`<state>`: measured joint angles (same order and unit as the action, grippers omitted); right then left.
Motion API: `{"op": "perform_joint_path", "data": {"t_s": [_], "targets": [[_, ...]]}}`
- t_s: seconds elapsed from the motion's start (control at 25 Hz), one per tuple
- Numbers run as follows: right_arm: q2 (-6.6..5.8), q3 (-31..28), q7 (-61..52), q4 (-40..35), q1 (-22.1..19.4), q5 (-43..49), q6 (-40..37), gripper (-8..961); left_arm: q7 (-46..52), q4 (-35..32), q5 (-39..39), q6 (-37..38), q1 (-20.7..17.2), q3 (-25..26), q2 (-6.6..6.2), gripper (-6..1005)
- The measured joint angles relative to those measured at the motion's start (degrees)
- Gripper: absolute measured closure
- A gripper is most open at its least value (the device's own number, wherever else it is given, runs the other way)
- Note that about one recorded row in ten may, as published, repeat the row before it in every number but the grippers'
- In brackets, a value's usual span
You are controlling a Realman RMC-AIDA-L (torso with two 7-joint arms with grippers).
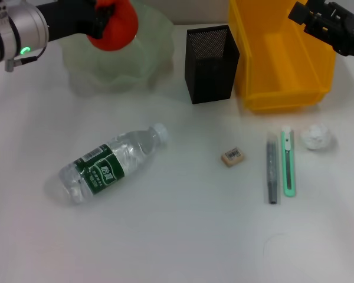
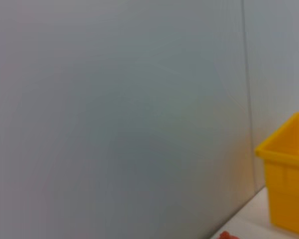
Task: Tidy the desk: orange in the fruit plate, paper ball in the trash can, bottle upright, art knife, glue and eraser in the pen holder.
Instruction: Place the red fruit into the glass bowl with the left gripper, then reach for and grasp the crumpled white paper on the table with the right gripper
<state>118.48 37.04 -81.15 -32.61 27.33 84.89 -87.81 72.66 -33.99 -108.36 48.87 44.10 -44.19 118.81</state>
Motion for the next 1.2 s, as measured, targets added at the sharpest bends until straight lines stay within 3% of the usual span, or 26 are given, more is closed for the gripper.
{"op": "perform_joint_path", "data": {"t_s": [0.16,0.32,0.36,0.56,0.76,1.2], "targets": [[0.0,0.0,0.0,0.0,0.0,0.0,-0.2,107,-8.8,4.3,8.9,-5.1,0.0,-2.1,0.11,893],[0.0,0.1,0.0,0.0,0.0,0.1,-0.5,107,-12.1,5.6,12.3,-5.8,-0.2,-2.2,0.08,846],[0.01,0.1,0.0,0.0,0.0,0.1,-0.6,107,-17.1,7.7,17.1,-6.2,-0.3,-2.2,0.08,833],[0.16,0.1,0.0,0.0,0.0,0.2,-0.8,107,-26.5,11.6,24.1,-7.0,-0.4,-2.1,0.25,769],[0.18,0.2,0.0,0.0,0.0,0.2,-1.4,107,-32.4,14.1,29.2,-6.8,-0.4,-2.1,0.29,635],[0.13,0.3,-0.3,0.0,0.0,0.7,-3.4,107,-34.3,15.1,33.6,-1.3,-2.2,-1.6,0.37,211]]}}
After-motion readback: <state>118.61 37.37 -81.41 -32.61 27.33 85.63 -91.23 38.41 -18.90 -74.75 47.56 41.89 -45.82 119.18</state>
